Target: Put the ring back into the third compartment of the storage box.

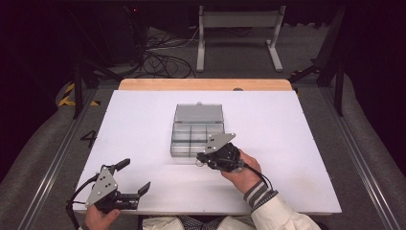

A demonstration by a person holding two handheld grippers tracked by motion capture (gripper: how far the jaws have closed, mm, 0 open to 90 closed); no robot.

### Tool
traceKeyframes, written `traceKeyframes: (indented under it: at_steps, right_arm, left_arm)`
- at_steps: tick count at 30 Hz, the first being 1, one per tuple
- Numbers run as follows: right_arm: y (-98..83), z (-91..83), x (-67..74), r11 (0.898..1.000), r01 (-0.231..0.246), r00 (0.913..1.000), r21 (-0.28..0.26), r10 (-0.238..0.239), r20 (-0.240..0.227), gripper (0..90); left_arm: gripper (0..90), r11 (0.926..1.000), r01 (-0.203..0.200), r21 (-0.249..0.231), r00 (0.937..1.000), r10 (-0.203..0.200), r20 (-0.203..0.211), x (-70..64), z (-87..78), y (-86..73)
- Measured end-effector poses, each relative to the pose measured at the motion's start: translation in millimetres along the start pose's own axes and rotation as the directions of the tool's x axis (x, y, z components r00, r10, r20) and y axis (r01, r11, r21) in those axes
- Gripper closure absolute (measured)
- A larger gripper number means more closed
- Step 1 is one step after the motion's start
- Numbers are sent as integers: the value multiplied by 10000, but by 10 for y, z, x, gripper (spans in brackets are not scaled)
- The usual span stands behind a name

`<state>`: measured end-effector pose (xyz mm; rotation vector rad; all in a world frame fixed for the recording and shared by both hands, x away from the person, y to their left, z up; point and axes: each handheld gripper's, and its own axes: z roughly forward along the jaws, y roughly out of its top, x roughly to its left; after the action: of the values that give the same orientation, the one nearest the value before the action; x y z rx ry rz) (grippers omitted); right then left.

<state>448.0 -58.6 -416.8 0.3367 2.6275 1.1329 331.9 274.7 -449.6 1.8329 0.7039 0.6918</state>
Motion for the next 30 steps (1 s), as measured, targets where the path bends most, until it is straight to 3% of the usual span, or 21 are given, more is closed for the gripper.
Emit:
traceKeyframes:
  at_steps: [30]
  right_arm:
    - [62,-151,-351,9975,-705,9936,98,693,889,868]
  left_arm:
    - [53,10000,-18,27,10000,18,23,1,0,-1]
